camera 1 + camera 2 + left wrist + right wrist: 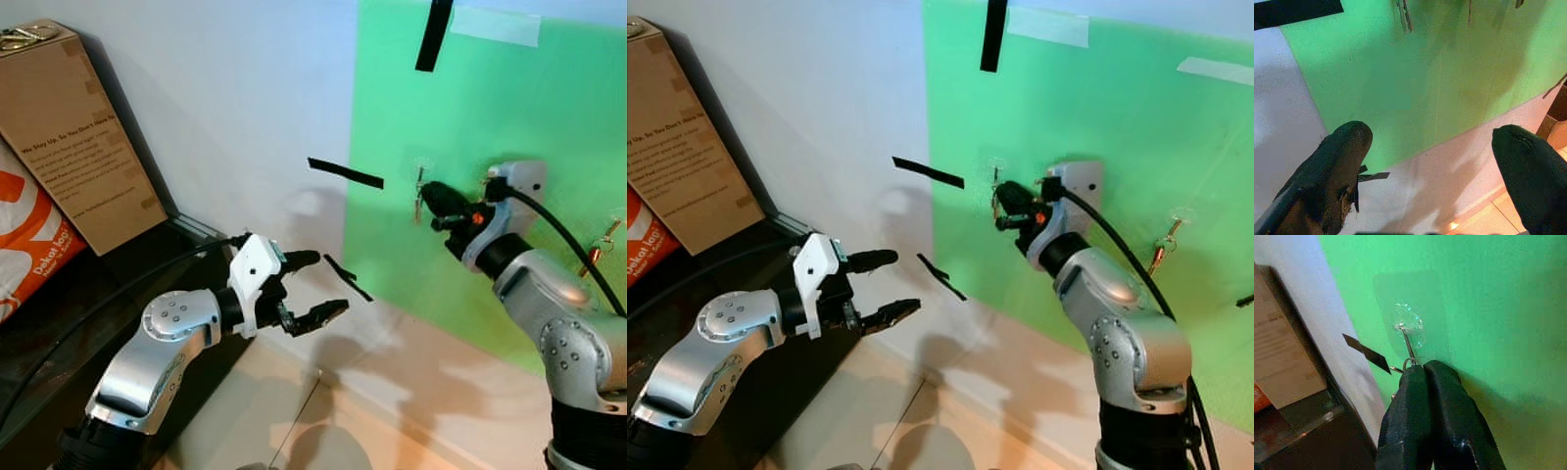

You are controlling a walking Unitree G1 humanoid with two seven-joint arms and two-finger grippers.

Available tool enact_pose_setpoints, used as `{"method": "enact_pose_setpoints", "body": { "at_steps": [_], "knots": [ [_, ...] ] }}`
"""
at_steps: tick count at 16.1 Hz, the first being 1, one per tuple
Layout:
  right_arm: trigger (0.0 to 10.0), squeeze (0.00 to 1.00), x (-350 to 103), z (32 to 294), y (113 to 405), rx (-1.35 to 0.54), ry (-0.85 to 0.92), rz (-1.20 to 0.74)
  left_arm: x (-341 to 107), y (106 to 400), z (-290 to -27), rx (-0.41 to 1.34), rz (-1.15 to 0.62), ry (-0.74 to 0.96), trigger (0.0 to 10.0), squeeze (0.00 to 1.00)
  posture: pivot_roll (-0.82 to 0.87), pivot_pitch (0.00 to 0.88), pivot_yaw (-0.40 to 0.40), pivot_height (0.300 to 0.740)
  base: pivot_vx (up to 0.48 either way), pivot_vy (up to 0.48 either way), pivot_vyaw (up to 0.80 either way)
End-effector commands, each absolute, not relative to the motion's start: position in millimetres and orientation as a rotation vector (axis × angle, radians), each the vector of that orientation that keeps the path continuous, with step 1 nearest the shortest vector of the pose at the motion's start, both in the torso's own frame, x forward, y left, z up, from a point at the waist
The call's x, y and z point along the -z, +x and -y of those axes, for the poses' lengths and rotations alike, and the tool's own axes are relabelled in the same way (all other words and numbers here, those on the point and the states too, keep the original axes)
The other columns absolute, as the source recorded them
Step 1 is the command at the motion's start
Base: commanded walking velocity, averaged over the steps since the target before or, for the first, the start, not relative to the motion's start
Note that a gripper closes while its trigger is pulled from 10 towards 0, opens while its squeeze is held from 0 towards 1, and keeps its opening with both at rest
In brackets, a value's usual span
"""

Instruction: Hang keys on a hook

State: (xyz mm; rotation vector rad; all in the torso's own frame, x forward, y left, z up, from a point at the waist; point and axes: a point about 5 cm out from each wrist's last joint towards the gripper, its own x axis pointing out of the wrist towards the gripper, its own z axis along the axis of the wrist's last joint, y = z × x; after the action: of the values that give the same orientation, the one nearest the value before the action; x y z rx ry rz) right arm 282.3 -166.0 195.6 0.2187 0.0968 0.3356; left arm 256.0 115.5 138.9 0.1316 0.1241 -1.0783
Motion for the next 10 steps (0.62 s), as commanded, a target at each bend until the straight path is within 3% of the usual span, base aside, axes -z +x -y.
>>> {"method": "enact_pose_setpoints", "body": {
  "at_steps": [1,10],
  "knots": [
    [10.0,0.0,-197,171,283,-0.301,0.251,-0.105,-141,256,-116,1.082,-0.12,0.145,10.0,0.0,-0.03,0.0,0.076,0.74,0.0,0.0,0.0],
    [10.0,0.0,-179,165,282,-0.215,0.49,-0.295,-141,255,-116,1.091,-0.128,0.141,10.0,0.0,-0.03,0.0,0.081,0.74,0.0,0.0,0.0]
  ]
}}
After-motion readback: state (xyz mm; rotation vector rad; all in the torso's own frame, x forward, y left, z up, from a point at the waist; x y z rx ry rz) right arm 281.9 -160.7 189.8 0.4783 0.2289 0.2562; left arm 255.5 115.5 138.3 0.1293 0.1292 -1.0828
